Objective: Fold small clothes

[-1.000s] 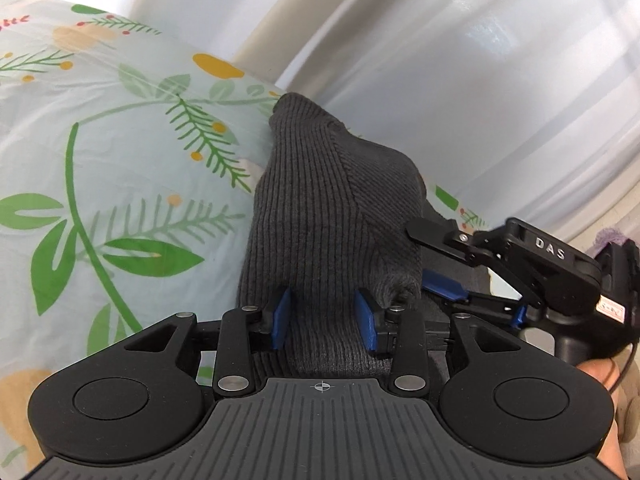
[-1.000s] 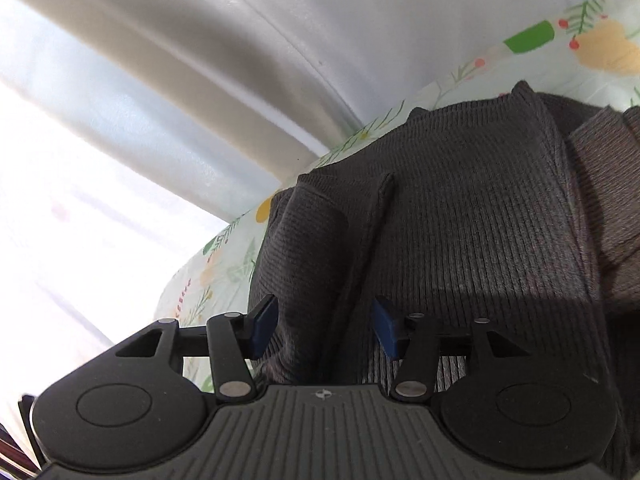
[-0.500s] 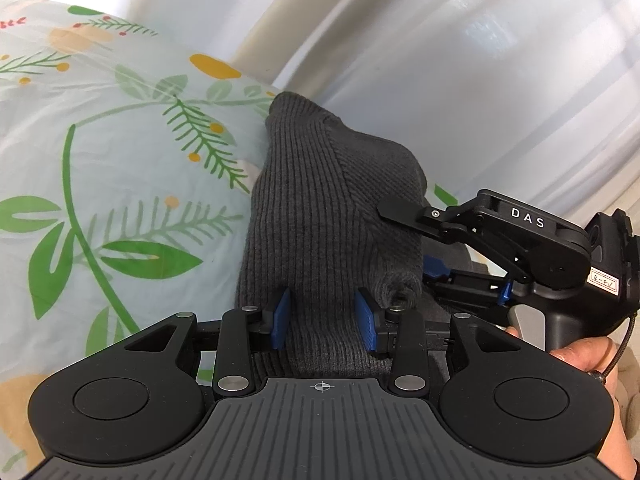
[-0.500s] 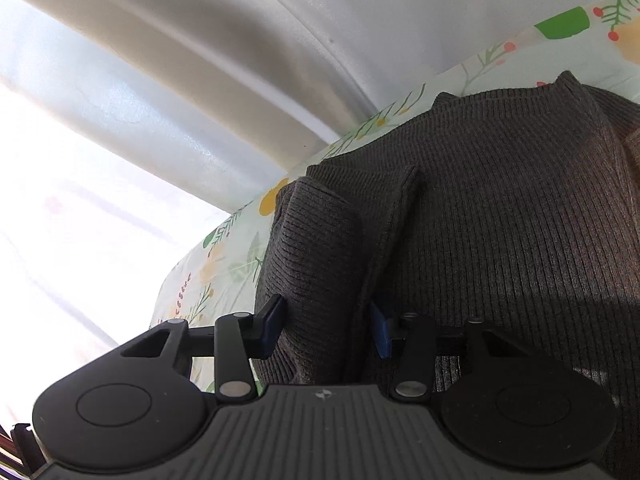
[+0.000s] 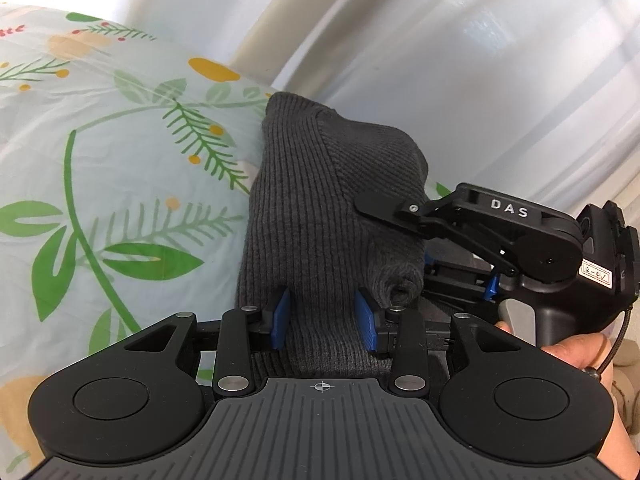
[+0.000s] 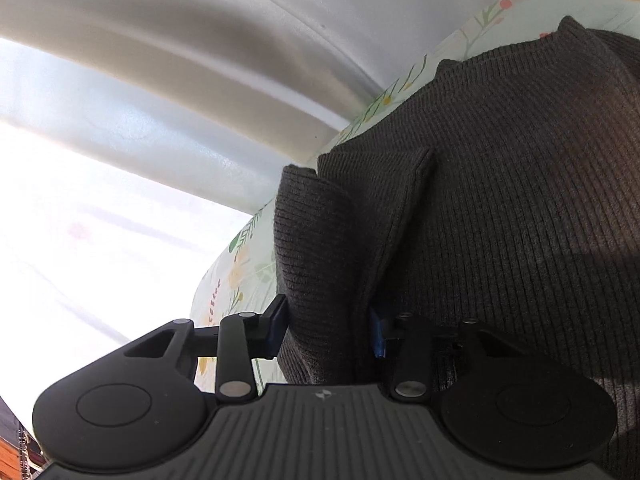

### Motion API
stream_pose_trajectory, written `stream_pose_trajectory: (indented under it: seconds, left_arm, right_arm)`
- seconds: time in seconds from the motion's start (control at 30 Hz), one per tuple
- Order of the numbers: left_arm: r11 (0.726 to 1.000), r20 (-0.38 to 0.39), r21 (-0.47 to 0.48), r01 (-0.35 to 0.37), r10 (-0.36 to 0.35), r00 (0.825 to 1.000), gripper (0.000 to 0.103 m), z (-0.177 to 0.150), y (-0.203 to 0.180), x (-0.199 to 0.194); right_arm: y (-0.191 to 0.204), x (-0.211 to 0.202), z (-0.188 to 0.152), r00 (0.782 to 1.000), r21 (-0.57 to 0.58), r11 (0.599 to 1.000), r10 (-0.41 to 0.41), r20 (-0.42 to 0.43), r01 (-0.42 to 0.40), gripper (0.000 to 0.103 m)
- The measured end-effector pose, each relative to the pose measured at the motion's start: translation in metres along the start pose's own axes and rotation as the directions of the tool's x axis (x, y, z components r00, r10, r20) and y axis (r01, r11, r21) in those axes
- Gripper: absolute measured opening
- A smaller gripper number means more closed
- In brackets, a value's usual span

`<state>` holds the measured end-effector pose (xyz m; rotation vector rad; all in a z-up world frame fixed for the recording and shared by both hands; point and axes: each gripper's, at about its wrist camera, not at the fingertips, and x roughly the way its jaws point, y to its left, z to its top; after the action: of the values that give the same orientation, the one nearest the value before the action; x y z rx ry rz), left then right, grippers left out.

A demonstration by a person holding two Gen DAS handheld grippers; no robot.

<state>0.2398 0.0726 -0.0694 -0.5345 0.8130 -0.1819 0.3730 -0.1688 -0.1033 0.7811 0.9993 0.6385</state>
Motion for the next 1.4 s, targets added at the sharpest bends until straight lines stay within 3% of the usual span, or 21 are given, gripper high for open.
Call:
stream_pose_trajectory:
  seconds: [0.1,0.17,0.3,0.4,0.53,0.6,0.67,0.8,0.87,0.9,0.97,1.0,1.1,1.17,1.27,1.4]
  left_arm:
    - [1.000,0.001,-0.010,-0.021,0.021,1.000,0.043,0.004,-0.002,-0.011]
    - [0.999,0.033,-0.015,-0.040,0.041,0.999,0.044,0.009,-0.005,-0.025]
    - [0.999,0.103,0.005,-0.043,0.042,0.994,0.052,0.020,-0.012,-0.042]
    - [0.998,0.060,0.027,-0.050,0.048,0.997,0.051,0.022,-0.018,-0.025]
    - [0.997,-0.049,0.069,-0.024,0.027,0.998,0.049,0.011,-0.030,0.011]
    - [0.997,-0.079,0.072,-0.012,0.018,0.997,0.049,0.004,-0.033,0.024]
    - [0.997,-0.097,0.080,-0.011,0.019,0.995,0.049,-0.002,-0.036,0.030]
    - [0.995,-0.100,0.100,-0.012,0.022,0.995,0.050,-0.005,-0.038,0.033]
    - [0.995,-0.103,0.100,-0.023,0.033,0.994,0.050,-0.004,-0.040,0.032]
    - [0.995,-0.102,0.098,-0.031,0.041,0.994,0.051,-0.004,-0.041,0.030]
    - [0.994,-0.087,0.102,-0.039,0.048,0.995,0.051,-0.004,-0.046,0.021]
    - [0.993,-0.078,0.109,-0.043,0.052,0.996,0.052,-0.004,-0.049,0.016]
    - [0.986,-0.052,0.155,-0.057,0.066,0.996,0.054,-0.005,-0.060,0.003]
    - [0.981,-0.043,0.184,-0.059,0.068,0.997,0.056,-0.007,-0.066,-0.001]
    - [0.980,-0.062,0.195,-0.048,0.061,0.996,0.057,-0.010,-0.072,0.001]
    - [0.979,-0.097,0.200,-0.051,0.071,0.993,0.057,-0.017,-0.076,0.009]
  right_arm:
    - [0.019,0.005,-0.004,0.995,-0.129,0.987,-0.096,0.022,0.098,0.023]
    - [0.037,0.002,-0.007,0.986,-0.246,0.955,-0.154,0.059,0.164,0.021]
    - [0.074,-0.019,-0.015,0.953,-0.484,0.822,-0.236,0.191,0.301,0.020]
    - [0.081,-0.040,-0.015,0.926,-0.553,0.744,-0.268,0.266,0.375,0.020]
    - [0.064,-0.057,-0.013,0.877,-0.542,0.690,-0.346,0.334,0.479,0.020]
    - [0.046,-0.064,-0.010,0.865,-0.498,0.708,-0.382,0.325,0.500,0.021]
    - [0.025,-0.064,-0.004,0.867,-0.447,0.743,-0.405,0.291,0.497,0.022]
    - [-0.011,-0.075,0.008,0.925,-0.255,0.897,-0.308,0.222,0.360,0.037]
    - [-0.019,-0.073,0.011,0.944,-0.196,0.934,-0.260,0.202,0.299,0.035]
    - [-0.016,-0.069,0.010,0.944,-0.212,0.929,-0.263,0.201,0.304,0.022]
    - [0.002,-0.063,0.000,0.918,-0.330,0.863,-0.311,0.247,0.381,0.021]
    - [0.015,-0.064,-0.005,0.897,-0.409,0.804,-0.336,0.288,0.432,0.020]
    - [0.038,-0.076,-0.013,0.853,-0.489,0.708,-0.339,0.397,0.509,0.020]
    - [0.043,-0.084,-0.014,0.832,-0.488,0.686,-0.342,0.438,0.539,0.020]
    - [0.042,-0.092,-0.016,0.781,-0.486,0.625,-0.378,0.497,0.611,0.020]
    - [0.023,-0.101,-0.011,0.758,-0.425,0.640,-0.438,0.482,0.640,0.020]
